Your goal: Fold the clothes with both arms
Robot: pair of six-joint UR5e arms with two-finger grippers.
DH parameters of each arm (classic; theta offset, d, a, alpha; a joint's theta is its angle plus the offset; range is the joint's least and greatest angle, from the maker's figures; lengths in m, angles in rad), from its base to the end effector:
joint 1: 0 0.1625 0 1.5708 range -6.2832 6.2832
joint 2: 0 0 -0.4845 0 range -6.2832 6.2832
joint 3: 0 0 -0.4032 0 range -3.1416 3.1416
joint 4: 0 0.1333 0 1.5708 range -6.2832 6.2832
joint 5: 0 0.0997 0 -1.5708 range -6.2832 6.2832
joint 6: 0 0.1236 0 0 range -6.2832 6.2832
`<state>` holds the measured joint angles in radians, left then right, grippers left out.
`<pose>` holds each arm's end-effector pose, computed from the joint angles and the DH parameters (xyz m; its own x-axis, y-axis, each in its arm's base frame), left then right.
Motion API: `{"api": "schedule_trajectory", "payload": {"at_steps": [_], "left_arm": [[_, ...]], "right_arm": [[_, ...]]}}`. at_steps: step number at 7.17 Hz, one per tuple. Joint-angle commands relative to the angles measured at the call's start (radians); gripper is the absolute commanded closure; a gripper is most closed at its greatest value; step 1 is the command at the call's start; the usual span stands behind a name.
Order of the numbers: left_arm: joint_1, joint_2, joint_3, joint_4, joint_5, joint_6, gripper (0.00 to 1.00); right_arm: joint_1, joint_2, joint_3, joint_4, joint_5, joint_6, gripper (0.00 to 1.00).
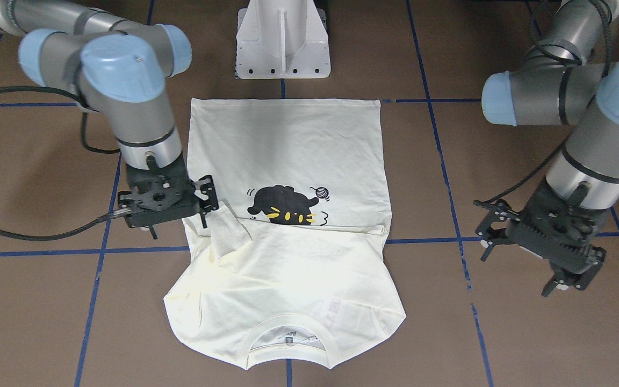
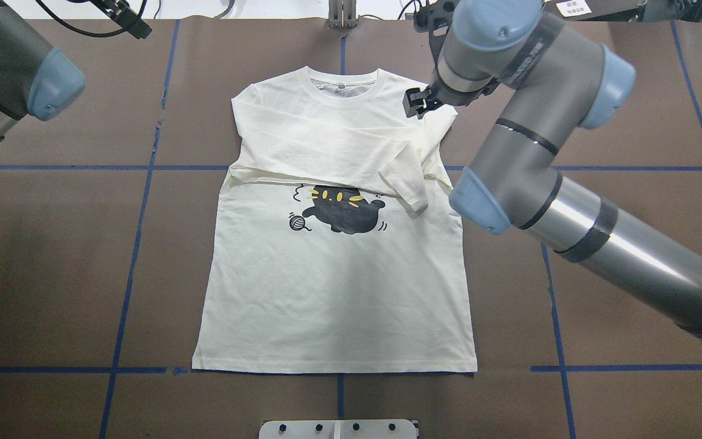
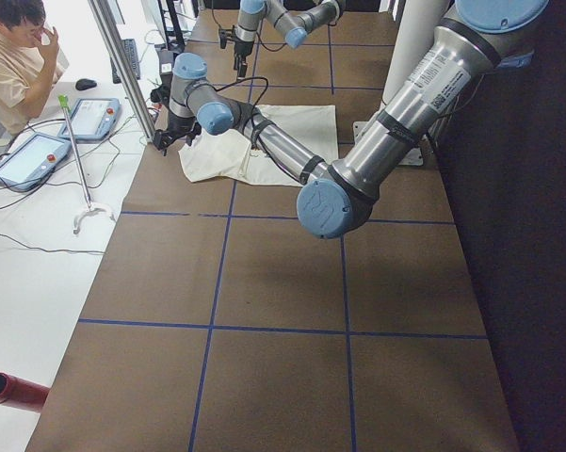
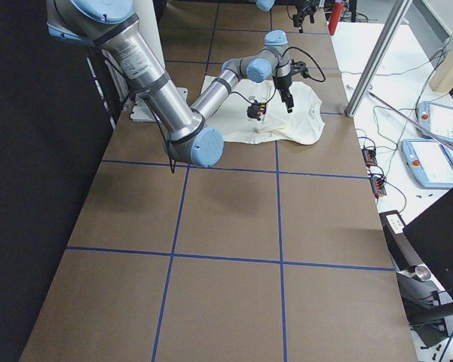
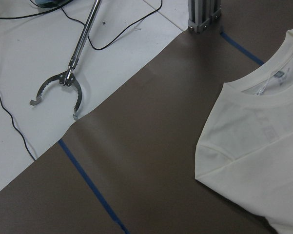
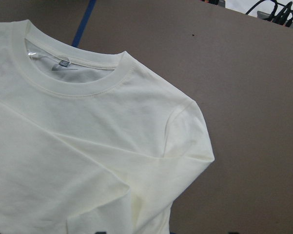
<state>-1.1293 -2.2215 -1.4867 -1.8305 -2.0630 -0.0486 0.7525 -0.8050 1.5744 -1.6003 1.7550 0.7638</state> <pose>0.2662 -0.7384 0.3321 0.6616 0.6602 -0.3556 -0.2577 0.6455 0.7190 -0.4945 -0.6146 0.2538 0.7930 -0.2301 0.5640 -0.0130 0.9193 0.3934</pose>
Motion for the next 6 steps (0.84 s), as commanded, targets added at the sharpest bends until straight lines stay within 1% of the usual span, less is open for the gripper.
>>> {"api": "schedule_trajectory", "payload": {"at_steps": [1,2,3,4,6], "left_arm": [[-0.020,0.017,0.000,-0.003,-0.022,0.019,0.00],[-0.021,0.022,0.002,-0.003,-0.023,0.015,0.00],[-0.021,0.022,0.002,-0.003,-0.023,0.013,0.00],[-0.021,0.023,0.002,-0.003,-0.023,0.010,0.00],[-0.021,0.023,0.000,-0.003,-0.023,0.009,0.00]], "right_arm": [[-0.103,0.137,-0.179,-0.007,-0.147,0.035,0.27],[-0.136,0.183,-0.247,-0.007,-0.169,0.078,0.34],[-0.165,0.197,-0.284,-0.004,-0.217,0.080,0.38],[-0.180,0.196,-0.307,-0.003,-0.235,0.080,0.40],[-0.202,0.196,-0.342,0.000,-0.296,0.066,0.43]]}}
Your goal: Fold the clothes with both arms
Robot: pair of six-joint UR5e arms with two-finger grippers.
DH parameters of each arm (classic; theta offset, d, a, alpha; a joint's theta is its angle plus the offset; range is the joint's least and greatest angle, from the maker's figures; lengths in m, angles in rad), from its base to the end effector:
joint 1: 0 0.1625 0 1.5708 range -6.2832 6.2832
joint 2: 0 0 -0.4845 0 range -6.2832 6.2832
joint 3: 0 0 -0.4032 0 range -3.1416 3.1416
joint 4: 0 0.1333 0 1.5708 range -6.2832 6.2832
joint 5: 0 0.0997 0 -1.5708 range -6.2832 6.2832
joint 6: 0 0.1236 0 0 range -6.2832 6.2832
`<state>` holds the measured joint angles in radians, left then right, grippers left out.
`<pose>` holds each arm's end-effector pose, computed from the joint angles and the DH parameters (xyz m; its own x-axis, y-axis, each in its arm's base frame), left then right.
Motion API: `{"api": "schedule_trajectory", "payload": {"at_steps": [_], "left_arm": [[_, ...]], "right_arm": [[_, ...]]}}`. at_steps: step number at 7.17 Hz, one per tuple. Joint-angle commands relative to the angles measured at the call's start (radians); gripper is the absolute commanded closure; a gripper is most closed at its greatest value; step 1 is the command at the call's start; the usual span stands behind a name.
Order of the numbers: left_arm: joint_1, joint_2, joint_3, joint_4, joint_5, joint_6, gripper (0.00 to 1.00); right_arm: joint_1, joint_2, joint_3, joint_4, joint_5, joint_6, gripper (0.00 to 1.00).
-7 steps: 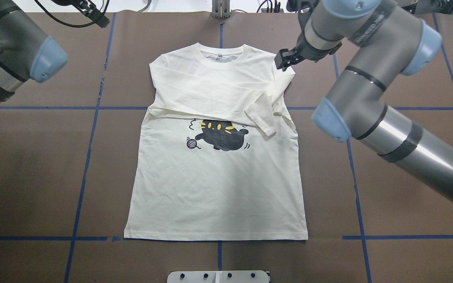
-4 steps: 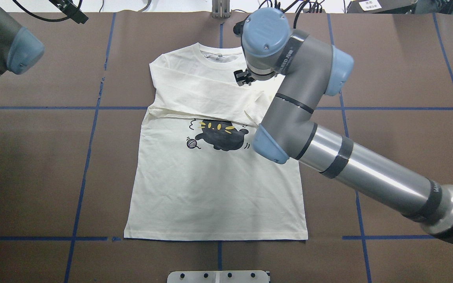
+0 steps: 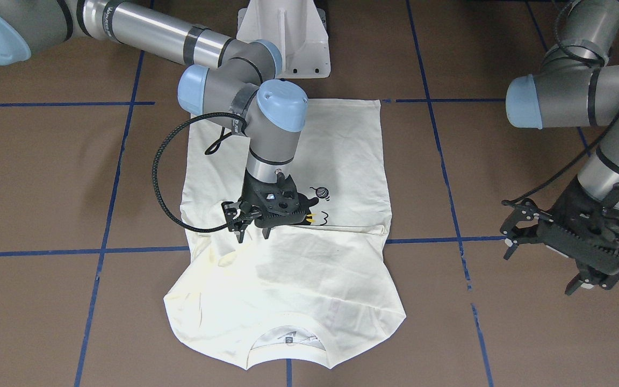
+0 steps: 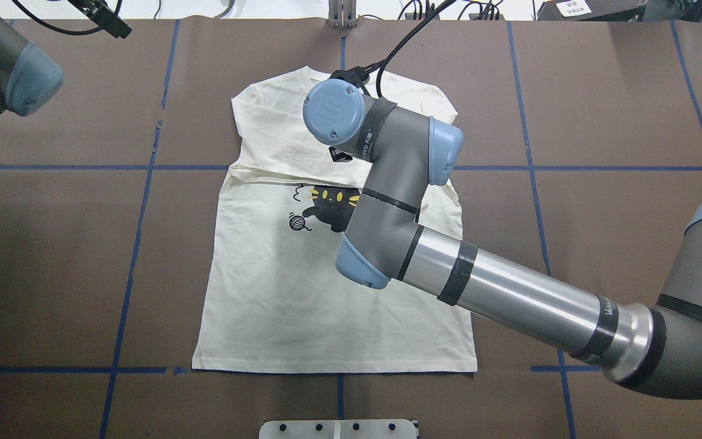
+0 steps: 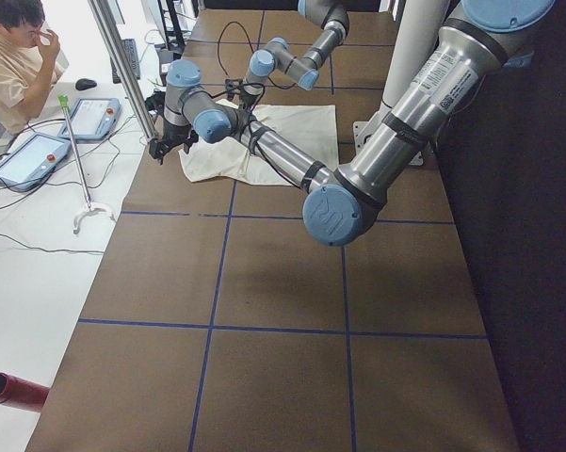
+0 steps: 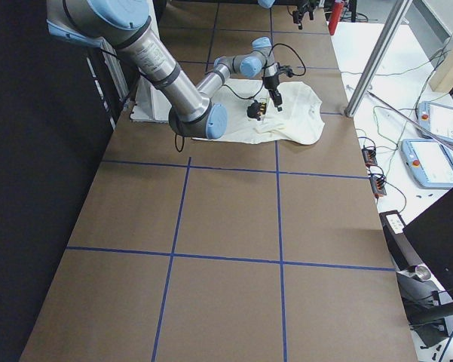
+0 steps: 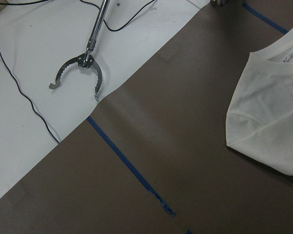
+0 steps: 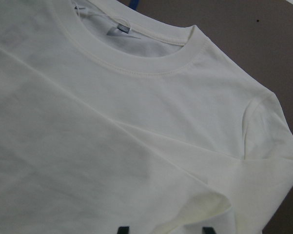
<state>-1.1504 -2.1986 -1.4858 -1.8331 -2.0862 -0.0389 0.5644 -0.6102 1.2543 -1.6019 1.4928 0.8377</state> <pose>0.2508 -0.7384 0.3490 0.6598 0.6544 -0.3694 -0.2574 0.6586 0.7071 -0.6602 -0.5872 0.2414 0.8957 -0.2225 0.3849 0.0380 0.9009 0.4324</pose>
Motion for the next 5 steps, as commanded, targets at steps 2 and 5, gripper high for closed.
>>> {"api": "schedule_trajectory", "payload": {"at_steps": [2,5], "left_arm": [[0.000,0.000,-0.001,0.000,-0.002,-0.001,0.00],[0.001,0.002,0.001,0.000,-0.002,-0.007,0.00]], "right_arm": [[-0.027,0.000,-0.056,0.002,-0.061,-0.018,0.45],[-0.041,-0.005,-0.065,0.002,-0.068,-0.023,0.46]]}}
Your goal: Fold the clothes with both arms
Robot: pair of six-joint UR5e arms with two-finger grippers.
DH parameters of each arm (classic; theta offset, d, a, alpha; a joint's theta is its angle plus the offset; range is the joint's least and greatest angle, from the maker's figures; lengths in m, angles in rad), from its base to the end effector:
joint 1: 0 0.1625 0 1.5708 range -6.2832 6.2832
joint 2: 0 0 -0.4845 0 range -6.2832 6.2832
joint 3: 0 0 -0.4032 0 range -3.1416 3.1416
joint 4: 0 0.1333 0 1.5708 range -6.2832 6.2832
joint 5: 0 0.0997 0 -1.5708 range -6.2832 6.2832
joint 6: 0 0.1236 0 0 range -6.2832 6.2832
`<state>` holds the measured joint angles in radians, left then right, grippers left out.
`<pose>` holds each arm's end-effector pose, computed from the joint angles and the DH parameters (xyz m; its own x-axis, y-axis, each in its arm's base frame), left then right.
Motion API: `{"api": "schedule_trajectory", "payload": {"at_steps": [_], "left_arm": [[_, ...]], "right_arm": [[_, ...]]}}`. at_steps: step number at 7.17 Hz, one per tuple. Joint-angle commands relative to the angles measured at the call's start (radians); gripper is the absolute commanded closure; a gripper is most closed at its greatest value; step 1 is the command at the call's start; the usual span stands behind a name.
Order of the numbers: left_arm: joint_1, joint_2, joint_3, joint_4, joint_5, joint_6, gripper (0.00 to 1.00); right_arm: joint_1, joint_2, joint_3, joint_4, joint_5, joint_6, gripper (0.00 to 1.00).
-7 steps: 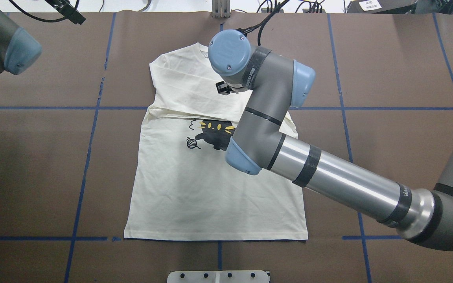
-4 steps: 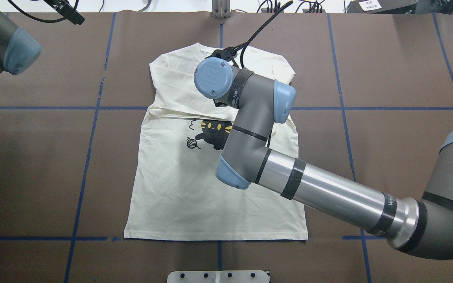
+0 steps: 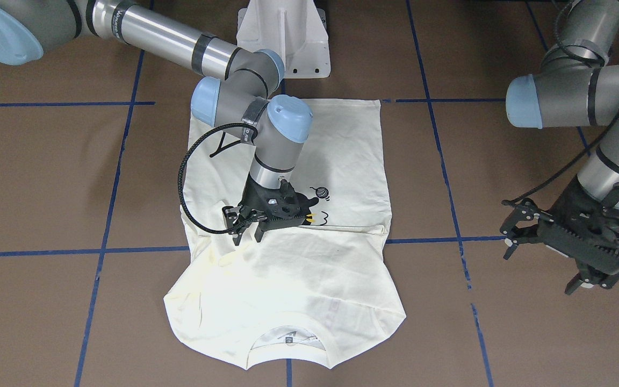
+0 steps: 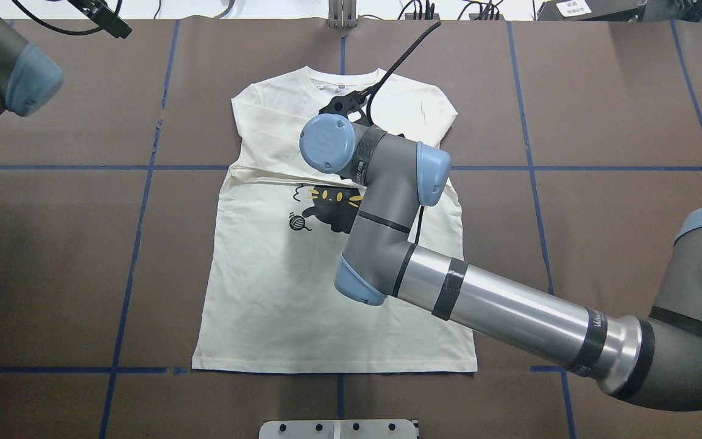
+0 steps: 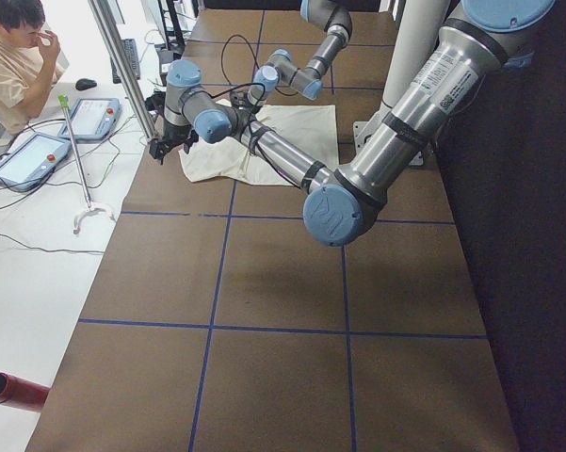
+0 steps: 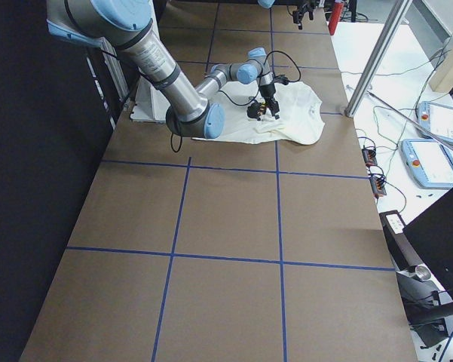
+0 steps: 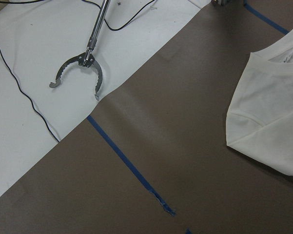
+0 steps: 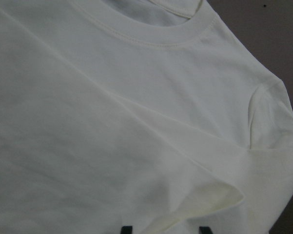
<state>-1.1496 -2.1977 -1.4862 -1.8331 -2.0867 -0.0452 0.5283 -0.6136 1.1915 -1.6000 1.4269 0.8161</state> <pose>0.2513 -0.7379 0.3495 0.6606 0.6508 -0.3743 -0.2539 0.6629 0.7044 -0.6862 -0.5754 0.2736 0.9228 -0.2464 0.2961 0.0944 0.8898 0.4464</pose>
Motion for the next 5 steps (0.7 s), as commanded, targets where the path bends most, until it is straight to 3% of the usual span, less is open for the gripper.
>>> {"api": "schedule_trajectory", "payload": {"at_steps": [1,5], "left_arm": [[0.001,0.001,0.000,0.000,0.000,-0.004,0.00],[0.001,0.001,0.000,-0.002,0.000,-0.005,0.00]], "right_arm": [[-0.007,-0.006,-0.003,0.000,-0.003,-0.003,0.47],[-0.016,-0.012,-0.004,-0.005,-0.006,-0.005,0.49]]}}
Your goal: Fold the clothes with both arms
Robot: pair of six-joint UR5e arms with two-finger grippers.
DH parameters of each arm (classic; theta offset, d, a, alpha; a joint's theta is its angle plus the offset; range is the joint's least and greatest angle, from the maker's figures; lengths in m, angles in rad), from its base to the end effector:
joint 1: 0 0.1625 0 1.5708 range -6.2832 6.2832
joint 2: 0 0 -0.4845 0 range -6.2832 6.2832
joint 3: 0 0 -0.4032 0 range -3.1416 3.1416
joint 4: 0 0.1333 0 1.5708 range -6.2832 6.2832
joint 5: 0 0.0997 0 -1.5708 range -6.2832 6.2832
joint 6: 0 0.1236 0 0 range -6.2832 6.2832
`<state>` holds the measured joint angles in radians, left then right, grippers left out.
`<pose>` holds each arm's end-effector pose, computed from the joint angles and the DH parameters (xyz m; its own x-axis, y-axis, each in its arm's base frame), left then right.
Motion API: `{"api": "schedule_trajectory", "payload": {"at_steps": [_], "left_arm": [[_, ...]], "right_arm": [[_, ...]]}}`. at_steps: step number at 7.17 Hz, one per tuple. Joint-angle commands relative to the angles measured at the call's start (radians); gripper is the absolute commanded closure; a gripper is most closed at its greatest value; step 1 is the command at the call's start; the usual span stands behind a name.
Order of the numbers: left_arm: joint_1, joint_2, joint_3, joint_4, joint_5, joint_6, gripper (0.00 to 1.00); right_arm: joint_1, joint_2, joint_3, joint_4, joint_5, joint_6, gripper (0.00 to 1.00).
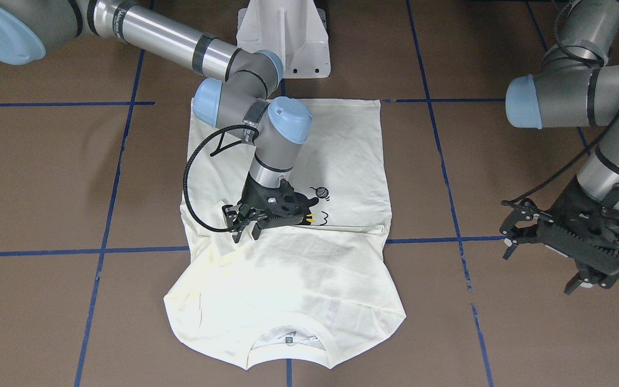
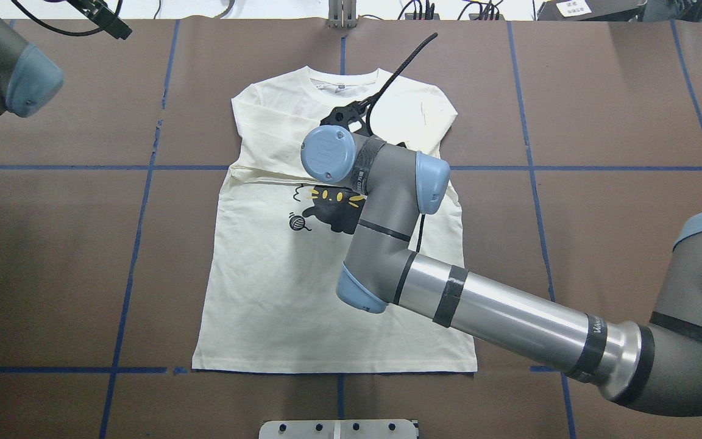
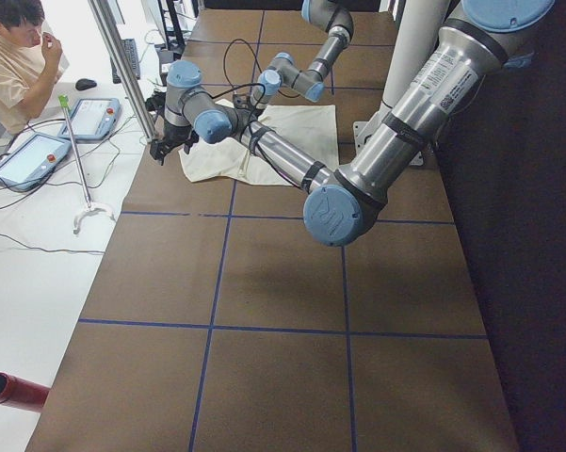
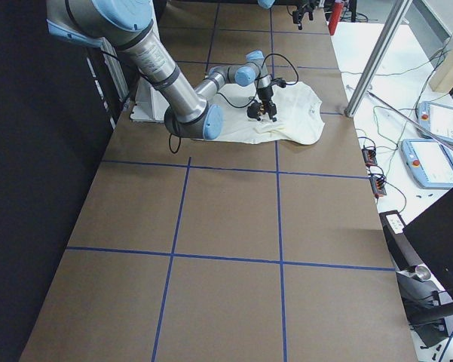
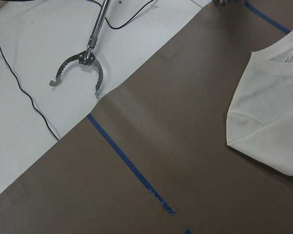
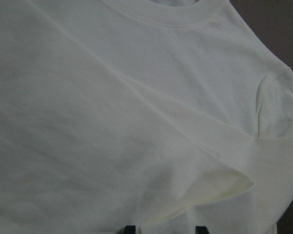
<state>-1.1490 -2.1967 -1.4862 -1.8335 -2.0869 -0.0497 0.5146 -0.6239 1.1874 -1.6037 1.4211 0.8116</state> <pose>0.2517 -0.7376 0.3502 0.6613 0.6480 -0.3777 -0.2515 0.6660 0.7022 -0.6930 -0.5662 0.2851 0.9248 -0.2590 0.2785 0.1161 0.8896 0.4416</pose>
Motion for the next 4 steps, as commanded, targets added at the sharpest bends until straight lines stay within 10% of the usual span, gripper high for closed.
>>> {"api": "schedule_trajectory", "payload": {"at_steps": [1,4], "left_arm": [[0.000,0.000,0.000,-0.001,0.001,0.001,0.00],[0.000,0.005,0.000,-0.009,0.001,-0.001,0.00]], "right_arm": [[-0.001,-0.004,0.000,-0.001,-0.001,0.000,0.54],[-0.001,-0.010,0.000,-0.004,-0.001,-0.006,1.00]]}}
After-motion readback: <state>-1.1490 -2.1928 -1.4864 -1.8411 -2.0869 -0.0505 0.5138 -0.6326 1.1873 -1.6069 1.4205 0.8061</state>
